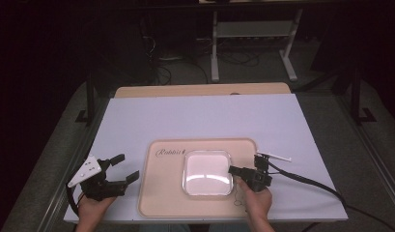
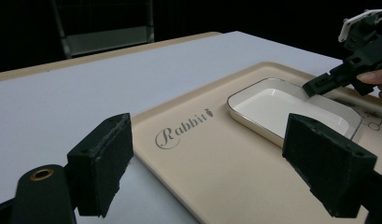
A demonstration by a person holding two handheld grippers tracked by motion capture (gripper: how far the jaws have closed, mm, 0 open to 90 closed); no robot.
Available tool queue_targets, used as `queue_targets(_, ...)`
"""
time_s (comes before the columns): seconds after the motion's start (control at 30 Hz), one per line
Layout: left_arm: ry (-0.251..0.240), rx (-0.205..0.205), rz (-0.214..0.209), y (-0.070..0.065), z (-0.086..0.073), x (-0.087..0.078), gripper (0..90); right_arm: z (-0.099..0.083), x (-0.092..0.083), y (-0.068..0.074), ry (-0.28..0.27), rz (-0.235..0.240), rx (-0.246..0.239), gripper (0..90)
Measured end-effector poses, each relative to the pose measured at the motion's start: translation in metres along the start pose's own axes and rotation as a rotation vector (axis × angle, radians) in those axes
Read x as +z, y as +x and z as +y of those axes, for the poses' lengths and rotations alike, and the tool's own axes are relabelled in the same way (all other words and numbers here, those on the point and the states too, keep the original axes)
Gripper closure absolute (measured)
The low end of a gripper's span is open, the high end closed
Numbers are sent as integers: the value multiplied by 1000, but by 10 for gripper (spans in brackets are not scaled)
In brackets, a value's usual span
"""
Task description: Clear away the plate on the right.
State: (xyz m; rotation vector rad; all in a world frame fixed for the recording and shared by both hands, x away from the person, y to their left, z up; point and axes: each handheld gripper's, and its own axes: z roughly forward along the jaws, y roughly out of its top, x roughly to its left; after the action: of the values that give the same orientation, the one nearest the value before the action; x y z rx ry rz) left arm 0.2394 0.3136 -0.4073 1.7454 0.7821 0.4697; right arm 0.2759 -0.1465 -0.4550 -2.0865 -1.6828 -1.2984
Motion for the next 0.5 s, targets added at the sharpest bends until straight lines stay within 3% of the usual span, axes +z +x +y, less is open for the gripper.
queue_targets(0.27,8,10,-8,-2,0,2,161,0,-8,-2,-38,37,-31,703)
queue_targets(0.43,19,16,-8,-2,-1,3,161,6,-16,-3,-57,58,-88,653)
queue_targets(0.5,20,15,-6,-2,-1,4,161,8,-20,-4,-75,67,-114,593)
